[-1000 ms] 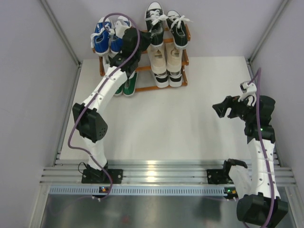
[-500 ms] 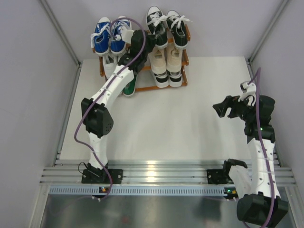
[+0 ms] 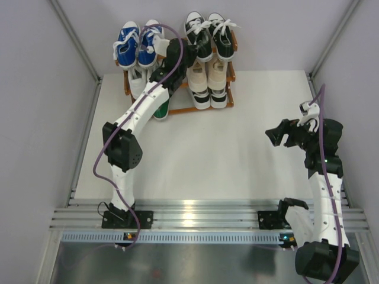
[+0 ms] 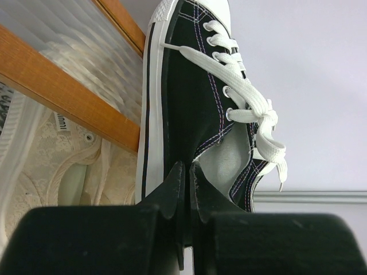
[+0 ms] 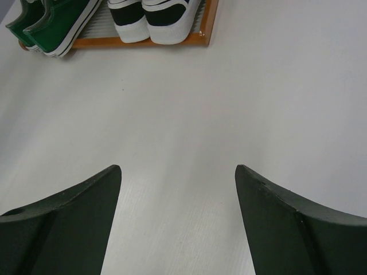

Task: Place and organize the shoes onto the shoe shelf
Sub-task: Place the shoe at the shoe shelf.

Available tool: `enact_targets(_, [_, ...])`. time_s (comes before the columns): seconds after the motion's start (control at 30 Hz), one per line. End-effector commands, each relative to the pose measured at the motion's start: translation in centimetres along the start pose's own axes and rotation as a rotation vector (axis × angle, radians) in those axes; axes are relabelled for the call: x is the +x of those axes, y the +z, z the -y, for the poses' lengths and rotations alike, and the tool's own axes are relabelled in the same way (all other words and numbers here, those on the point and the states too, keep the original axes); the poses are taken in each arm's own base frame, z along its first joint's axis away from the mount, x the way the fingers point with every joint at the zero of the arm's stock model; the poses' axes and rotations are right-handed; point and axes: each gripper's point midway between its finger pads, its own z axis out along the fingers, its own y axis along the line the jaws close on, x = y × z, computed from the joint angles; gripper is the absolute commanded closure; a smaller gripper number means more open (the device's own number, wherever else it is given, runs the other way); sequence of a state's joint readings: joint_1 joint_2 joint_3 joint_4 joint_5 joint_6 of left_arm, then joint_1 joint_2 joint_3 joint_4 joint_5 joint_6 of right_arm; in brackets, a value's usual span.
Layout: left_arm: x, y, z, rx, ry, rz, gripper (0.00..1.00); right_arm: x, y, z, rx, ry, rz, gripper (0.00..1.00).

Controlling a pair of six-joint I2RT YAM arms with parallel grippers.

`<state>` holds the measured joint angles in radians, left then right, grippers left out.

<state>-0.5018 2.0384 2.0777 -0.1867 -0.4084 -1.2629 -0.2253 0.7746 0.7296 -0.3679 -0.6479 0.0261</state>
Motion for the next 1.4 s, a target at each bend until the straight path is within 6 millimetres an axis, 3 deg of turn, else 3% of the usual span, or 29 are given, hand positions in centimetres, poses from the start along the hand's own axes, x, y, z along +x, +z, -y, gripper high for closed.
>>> enact_targets(0.0, [-0.9,-1.4,6.4,0.178,-0.121,0.007,1.00,-2.2,-0.6,-0.1,0.011,-0.043,0.055,0.20])
enact_targets(0.37, [0.3,-1.3,5.7,0.171,-0.113,-0.035,0.96,-2.2,-0.7,-0.2,0.011,-0.044,0.057,0.20])
enact_targets(0.57, [1.1,-1.3,5.0,0.160,-0.112,-0.068,0.68,-2.3,-0.6,-0.1,0.013,-0.045,0.058,0.20])
enact_targets(0.87, [1.0,-2.2,5.5,0.198,-0.090,-0.086,0.41,-2.3,-0.7,-0.1,0.016,-0.046,0.059,0.20])
enact_targets(1.0, [0.8,-2.9,5.6,0.205,-0.055,-0.085,0.22,-2.2,-0.6,-0.1,0.014,-0.047,0.058,0.20])
enact_targets(1.1, [-0.3,-3.6,6.5,0.234,-0.048,-0.059,0.17,-2.2,-0.6,-0.1,0.014,-0.047,0.058,0.20])
enact_targets(1.37, [-2.0,-5.2,6.2,0.228,0.009,-0.032,0.14,-2.3,-0.8,-0.3,0.004,-0.059,0.064,0.20])
